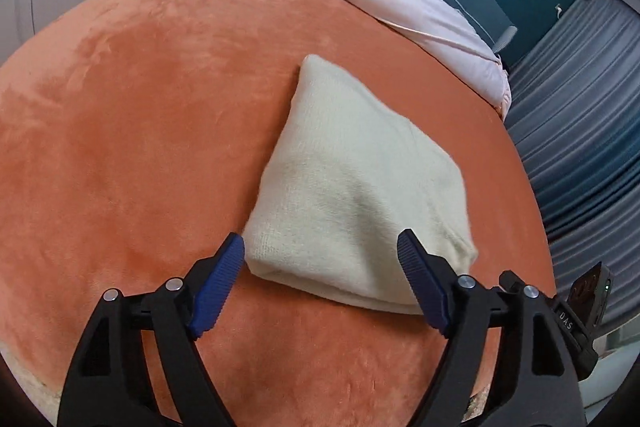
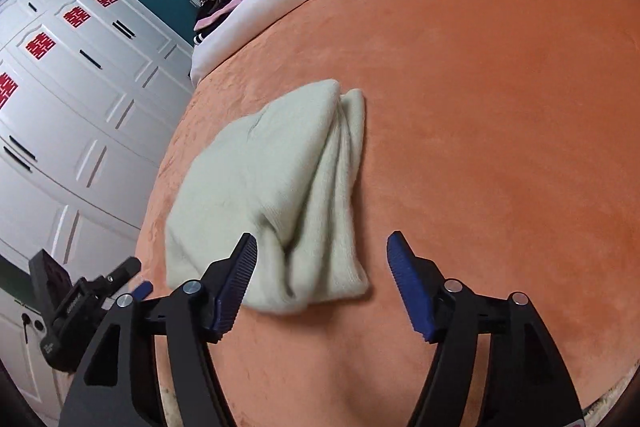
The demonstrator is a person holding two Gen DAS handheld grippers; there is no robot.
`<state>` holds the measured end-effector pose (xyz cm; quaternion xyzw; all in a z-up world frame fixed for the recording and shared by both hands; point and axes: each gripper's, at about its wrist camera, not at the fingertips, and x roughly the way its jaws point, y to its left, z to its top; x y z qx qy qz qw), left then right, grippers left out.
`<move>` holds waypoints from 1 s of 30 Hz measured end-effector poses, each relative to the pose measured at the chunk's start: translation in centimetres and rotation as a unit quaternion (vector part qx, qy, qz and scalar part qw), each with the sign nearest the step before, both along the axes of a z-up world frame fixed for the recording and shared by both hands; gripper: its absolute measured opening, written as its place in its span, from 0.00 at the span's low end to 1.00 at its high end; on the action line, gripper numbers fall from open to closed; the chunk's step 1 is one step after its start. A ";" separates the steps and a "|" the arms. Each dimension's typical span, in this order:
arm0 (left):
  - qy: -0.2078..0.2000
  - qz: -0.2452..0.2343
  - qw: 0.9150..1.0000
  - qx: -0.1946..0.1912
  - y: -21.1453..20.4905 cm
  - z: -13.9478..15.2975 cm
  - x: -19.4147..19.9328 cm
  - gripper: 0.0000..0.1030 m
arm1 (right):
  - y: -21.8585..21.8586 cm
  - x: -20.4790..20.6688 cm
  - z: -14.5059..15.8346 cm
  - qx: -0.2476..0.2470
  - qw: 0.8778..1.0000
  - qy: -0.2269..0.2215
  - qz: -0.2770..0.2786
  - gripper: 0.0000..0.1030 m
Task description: Fold small clothes
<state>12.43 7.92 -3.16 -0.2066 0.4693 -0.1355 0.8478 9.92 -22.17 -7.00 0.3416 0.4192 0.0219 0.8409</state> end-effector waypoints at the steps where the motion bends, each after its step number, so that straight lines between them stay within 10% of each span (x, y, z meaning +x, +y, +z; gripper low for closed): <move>1: 0.001 0.001 1.000 -0.002 0.4 -0.6 0.6 0.78 | 0.2 1.2 -0.4 0.009 1.000 0.004 0.005 0.71; 7: 0.037 0.008 0.999 -0.032 0.4 -3.6 3.0 0.85 | 2.1 7.1 -5.5 0.058 0.995 0.078 0.027 0.75; 12: 0.016 -0.011 1.000 -0.022 -0.4 -2.5 3.3 0.53 | 3.6 9.0 0.7 -0.049 0.994 -0.005 0.102 0.36; 15: -0.014 -0.033 0.999 -0.004 -1.4 -1.2 2.9 0.52 | 2.8 8.4 3.4 -0.075 0.990 -0.055 0.110 0.36; 19: 0.003 -0.061 0.997 0.045 -4.0 -3.9 3.3 0.63 | 1.1 9.9 -4.4 -0.099 0.988 0.075 0.095 0.44; 26: -0.012 -0.061 0.992 0.108 -5.1 -3.0 2.4 0.66 | 2.4 4.2 3.7 -0.128 0.989 -0.041 0.061 0.45; 30: -0.013 -0.069 0.990 0.126 -5.2 -3.3 2.4 0.69 | 4.4 6.3 0.9 -0.198 0.972 0.021 0.121 0.44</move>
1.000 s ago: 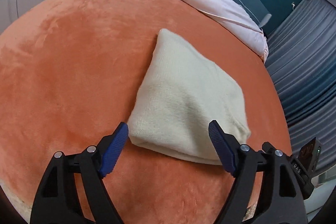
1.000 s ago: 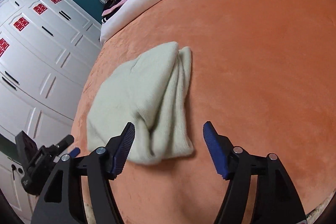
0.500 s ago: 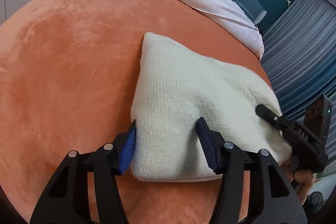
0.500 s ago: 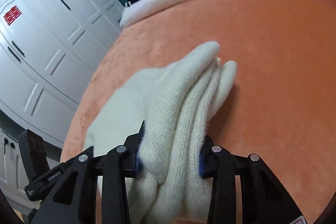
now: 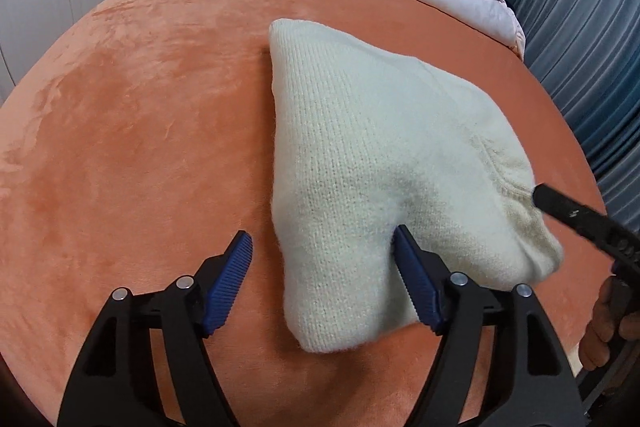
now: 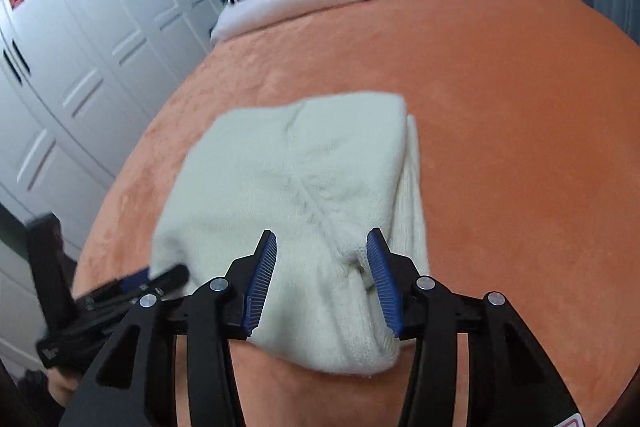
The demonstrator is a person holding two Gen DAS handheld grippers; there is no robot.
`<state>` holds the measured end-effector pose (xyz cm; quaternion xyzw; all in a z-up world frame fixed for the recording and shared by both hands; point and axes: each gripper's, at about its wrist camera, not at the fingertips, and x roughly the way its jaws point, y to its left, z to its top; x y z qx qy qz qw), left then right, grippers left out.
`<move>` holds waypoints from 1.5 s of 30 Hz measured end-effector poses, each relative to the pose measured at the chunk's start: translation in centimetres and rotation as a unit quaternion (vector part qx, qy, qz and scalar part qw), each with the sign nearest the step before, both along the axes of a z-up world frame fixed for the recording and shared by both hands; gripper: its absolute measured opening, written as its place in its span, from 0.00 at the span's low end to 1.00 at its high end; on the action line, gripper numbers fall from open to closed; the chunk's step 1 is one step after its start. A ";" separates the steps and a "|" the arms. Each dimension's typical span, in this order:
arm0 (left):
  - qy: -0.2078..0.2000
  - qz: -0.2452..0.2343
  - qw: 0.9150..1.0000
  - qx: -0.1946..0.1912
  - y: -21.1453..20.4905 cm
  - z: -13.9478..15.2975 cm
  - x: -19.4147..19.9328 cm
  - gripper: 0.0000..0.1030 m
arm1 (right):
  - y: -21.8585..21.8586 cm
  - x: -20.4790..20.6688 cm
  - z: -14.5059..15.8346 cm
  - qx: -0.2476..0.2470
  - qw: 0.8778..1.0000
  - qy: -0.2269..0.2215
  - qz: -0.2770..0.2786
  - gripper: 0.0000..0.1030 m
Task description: Fold small clothes
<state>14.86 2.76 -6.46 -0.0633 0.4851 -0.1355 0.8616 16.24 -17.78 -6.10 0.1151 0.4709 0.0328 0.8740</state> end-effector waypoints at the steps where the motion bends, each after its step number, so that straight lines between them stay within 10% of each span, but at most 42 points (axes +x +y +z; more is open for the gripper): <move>1: 0.002 -0.003 1.000 0.003 0.0 -0.1 -0.1 0.69 | -0.1 0.8 -1.2 -0.009 1.000 0.021 0.008 0.40; 3: 0.010 -0.010 1.000 0.007 0.0 -0.1 -0.1 0.69 | -1.3 1.5 -1.1 0.033 0.999 0.022 0.009 0.20; 8: 0.010 -0.026 0.999 0.016 -0.1 0.0 0.2 0.69 | -3.4 0.9 3.6 0.102 0.993 -0.054 0.015 0.14; 11: 0.019 -0.025 0.999 0.015 -0.5 -0.5 0.4 0.70 | -4.2 1.9 -2.9 0.063 0.997 0.045 0.011 0.15; 13: 0.030 -0.016 0.999 0.003 -0.6 -0.7 0.2 0.72 | -4.4 1.2 -2.9 0.068 0.997 0.022 0.008 0.15; 20: 0.076 0.041 0.991 -0.107 1.7 -2.3 -2.3 0.82 | -5.7 -1.9 -1.4 0.112 0.992 0.018 -0.054 0.59; 23: 0.069 0.020 0.991 -0.114 1.6 -3.0 -1.4 0.48 | -6.2 -2.0 -4.6 0.179 0.979 0.059 -0.072 0.48; 24: 0.078 0.007 0.989 -0.125 1.4 -2.9 -0.6 0.40 | -6.1 -1.9 -4.2 0.197 0.976 0.053 -0.073 0.30; 26: 0.072 0.008 0.990 -0.122 1.3 -1.4 0.4 0.35 | -5.5 -1.9 -1.9 0.215 0.974 0.026 -0.071 0.26; 33: 0.071 -0.021 0.996 -0.048 0.9 -2.4 0.8 0.50 | -4.8 -2.1 -3.8 0.153 0.987 0.040 -0.041 0.32; 39: 0.011 -0.006 1.000 -0.012 0.5 1.3 -2.6 0.51 | -4.2 -6.8 4.0 0.050 0.997 -0.048 -0.033 0.39; 45: 0.004 0.034 0.998 0.053 -0.1 1.3 -1.6 0.56 | -1.7 -5.1 -1.6 -0.098 0.994 0.033 0.018 0.08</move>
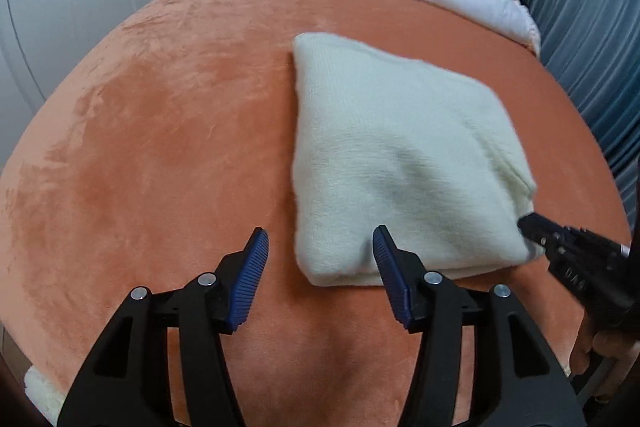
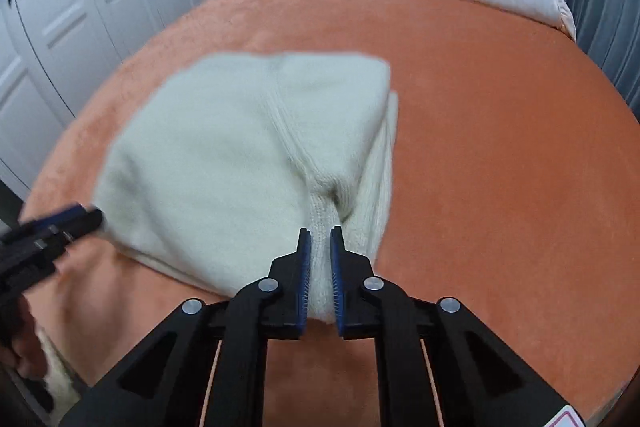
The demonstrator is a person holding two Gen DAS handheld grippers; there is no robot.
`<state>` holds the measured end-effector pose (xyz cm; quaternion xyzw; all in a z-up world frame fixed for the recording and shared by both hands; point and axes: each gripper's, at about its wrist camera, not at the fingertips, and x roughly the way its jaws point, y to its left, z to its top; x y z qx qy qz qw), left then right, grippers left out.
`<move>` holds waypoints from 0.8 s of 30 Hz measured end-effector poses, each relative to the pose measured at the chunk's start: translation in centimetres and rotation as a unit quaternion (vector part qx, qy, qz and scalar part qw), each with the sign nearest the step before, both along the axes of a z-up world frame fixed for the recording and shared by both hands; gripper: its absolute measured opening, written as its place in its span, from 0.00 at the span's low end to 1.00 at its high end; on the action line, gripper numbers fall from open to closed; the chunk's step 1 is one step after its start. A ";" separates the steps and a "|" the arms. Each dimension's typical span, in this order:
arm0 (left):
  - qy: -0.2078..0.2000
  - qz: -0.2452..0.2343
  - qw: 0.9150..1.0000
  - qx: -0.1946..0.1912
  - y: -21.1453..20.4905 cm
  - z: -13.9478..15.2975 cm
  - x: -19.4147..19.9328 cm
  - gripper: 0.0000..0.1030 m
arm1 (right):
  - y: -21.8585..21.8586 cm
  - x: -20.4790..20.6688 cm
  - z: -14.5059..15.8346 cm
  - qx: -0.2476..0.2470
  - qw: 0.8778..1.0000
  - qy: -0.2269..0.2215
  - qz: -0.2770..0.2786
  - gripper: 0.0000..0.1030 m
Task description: Fold small clothes
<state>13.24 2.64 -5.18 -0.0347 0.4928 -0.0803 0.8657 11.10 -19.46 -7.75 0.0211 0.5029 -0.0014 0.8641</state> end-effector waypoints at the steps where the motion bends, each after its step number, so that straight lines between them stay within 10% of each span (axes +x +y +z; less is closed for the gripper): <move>1: 0.023 0.006 1.000 0.000 0.7 -1.2 0.7 0.56 | -0.2 -0.2 -0.7 -0.004 1.000 -0.009 0.005 0.08; 16: -0.018 -0.006 0.999 0.035 -0.4 1.1 -4.1 0.62 | -0.5 -7.4 4.0 0.085 0.993 -0.041 -0.068 0.18; 24: -0.049 -0.020 0.997 0.057 -3.0 2.0 -8.5 0.82 | 0.9 -11.7 4.0 0.065 0.990 -0.067 -0.108 0.57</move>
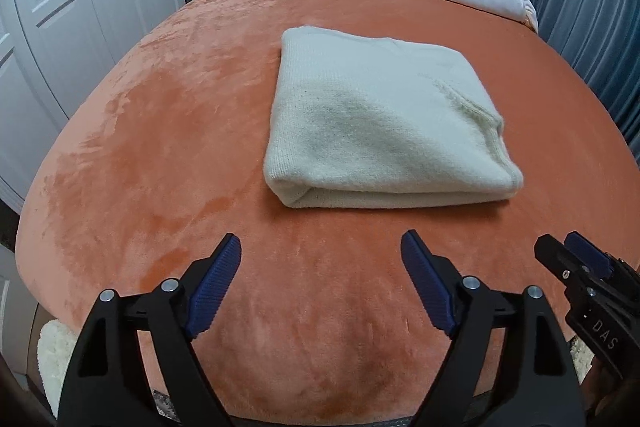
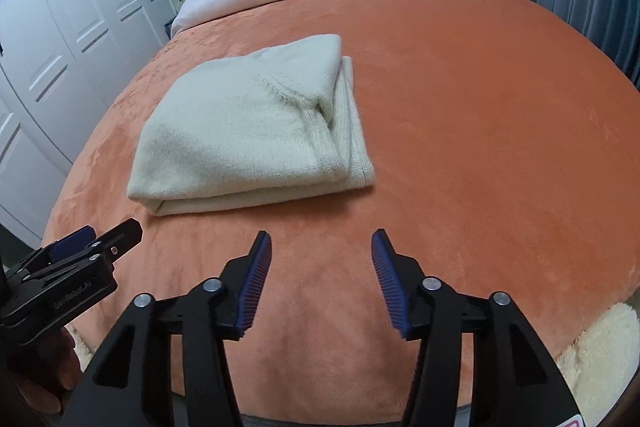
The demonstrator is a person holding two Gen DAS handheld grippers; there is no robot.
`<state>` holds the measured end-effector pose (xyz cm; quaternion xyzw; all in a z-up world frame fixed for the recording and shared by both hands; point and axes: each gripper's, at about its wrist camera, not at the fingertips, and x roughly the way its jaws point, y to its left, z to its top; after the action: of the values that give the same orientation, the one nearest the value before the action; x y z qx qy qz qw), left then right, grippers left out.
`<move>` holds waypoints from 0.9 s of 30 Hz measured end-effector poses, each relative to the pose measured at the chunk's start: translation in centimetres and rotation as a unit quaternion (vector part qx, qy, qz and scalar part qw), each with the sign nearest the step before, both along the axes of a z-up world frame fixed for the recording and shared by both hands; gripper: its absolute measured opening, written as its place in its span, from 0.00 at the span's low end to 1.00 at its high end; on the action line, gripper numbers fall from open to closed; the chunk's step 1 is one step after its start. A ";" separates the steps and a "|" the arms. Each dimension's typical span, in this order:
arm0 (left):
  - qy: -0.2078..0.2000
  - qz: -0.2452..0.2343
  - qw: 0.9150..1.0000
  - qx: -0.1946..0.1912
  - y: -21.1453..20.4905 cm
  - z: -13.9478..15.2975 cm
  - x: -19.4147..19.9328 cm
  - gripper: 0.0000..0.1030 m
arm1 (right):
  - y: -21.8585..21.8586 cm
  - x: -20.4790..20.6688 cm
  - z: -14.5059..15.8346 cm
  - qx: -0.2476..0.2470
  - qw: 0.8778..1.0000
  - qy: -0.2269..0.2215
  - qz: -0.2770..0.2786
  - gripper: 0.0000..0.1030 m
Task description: Fold small clothes
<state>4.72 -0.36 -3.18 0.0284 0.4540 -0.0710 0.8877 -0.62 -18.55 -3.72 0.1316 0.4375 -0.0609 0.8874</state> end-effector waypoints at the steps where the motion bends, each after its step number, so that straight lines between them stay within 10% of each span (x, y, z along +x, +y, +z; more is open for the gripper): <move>1: -0.005 0.001 1.000 0.004 -0.3 0.0 -0.4 0.83 | 0.1 -0.4 0.0 -0.003 1.000 -0.002 -0.003 0.58; 27: -0.040 0.015 0.998 0.052 -1.6 -4.4 -6.6 0.90 | 1.8 -5.6 -4.4 -0.057 0.998 -0.005 -0.026 0.77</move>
<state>-1.89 -1.99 -7.59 0.0705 0.4213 -0.0323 0.9036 -6.17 -16.73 -8.14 0.0929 0.4257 -0.1082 0.8935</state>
